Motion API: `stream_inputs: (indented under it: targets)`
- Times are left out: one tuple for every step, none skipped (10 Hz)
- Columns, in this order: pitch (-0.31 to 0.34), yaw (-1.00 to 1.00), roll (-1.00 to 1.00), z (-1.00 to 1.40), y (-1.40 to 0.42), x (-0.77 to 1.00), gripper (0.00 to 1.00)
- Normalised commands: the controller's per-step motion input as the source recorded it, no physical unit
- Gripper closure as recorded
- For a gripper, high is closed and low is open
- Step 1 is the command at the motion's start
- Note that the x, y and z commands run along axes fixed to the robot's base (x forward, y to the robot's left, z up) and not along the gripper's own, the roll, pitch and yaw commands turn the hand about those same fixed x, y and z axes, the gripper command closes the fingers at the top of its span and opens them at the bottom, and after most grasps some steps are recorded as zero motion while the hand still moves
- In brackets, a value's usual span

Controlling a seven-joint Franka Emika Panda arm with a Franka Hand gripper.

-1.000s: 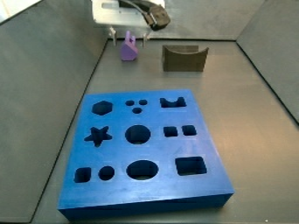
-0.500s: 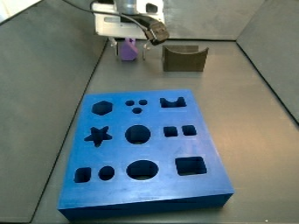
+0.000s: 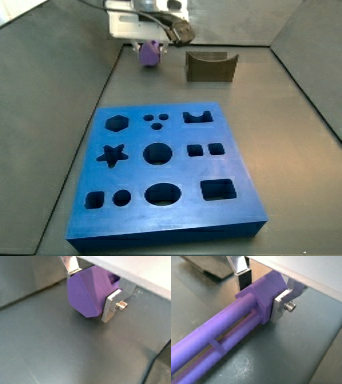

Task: Pick up the 3 prong object. Move up. Rotate the 3 prong object. Place the 3 prong object on the fixture. Regrasp the 3 prong object. Move to above the board. Insert the 3 prong object.
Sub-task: Move up, then place the 3 prong object on the fixture.

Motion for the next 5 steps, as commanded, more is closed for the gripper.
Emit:
stream_inputs:
  targets:
    - [0.04, -0.01, 0.02, 0.59, 0.0, -0.03, 1.0]
    - [0.046, -0.01, 0.03, 0.46, 0.01, -0.02, 1.0]
    - [0.051, -0.02, 0.05, 0.27, 0.01, -0.02, 1.0]
    - [0.0, 0.0, 0.0, 1.0, 0.0, 0.0, 1.0]
    - [0.005, -0.01, 0.02, 1.0, 0.0, 0.0, 1.0]
